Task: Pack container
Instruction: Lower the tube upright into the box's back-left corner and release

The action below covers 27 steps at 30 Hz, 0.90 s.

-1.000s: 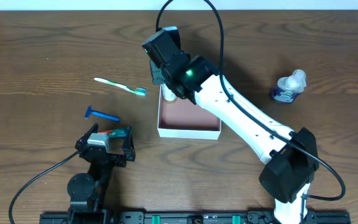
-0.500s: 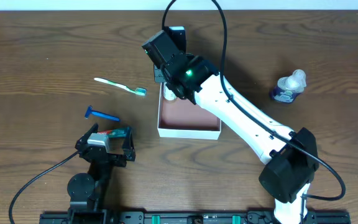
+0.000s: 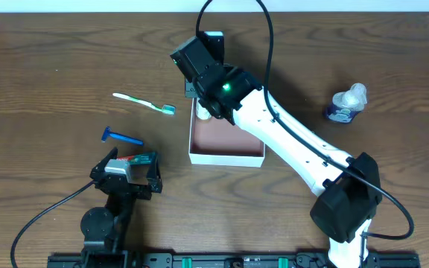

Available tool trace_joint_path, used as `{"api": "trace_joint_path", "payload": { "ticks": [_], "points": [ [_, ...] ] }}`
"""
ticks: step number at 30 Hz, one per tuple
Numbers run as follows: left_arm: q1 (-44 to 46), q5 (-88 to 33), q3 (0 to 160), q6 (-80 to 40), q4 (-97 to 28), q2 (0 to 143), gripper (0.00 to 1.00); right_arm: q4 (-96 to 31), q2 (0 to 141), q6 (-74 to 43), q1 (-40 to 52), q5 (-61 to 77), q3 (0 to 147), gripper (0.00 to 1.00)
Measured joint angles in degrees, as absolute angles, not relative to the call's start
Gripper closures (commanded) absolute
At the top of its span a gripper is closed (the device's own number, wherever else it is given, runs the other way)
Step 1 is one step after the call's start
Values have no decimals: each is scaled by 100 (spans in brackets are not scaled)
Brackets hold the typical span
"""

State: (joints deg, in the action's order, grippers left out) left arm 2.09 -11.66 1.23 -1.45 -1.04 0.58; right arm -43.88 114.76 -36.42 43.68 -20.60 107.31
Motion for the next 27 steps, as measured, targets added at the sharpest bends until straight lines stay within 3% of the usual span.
{"api": "trace_joint_path", "payload": {
  "ticks": [14,17,19,26,27],
  "points": [
    [209,-1166,123,-145,-104,58,2,-4254,11491,-3461,4368,-2060,10731,98],
    [209,-1166,123,-145,-104,58,2,-4213,11491,-3430,4368,-2069,10731,75],
    [209,-1166,123,-145,-104,58,2,-4167,11491,-3417,4368,-2084,10731,68],
    [209,-1166,123,-145,-104,58,2,-4176,11491,-3376,4368,-2088,10731,64],
    [209,-1166,123,-145,-104,58,2,-4176,11491,-3374,4368,-2088,10731,59]
  ]
}}
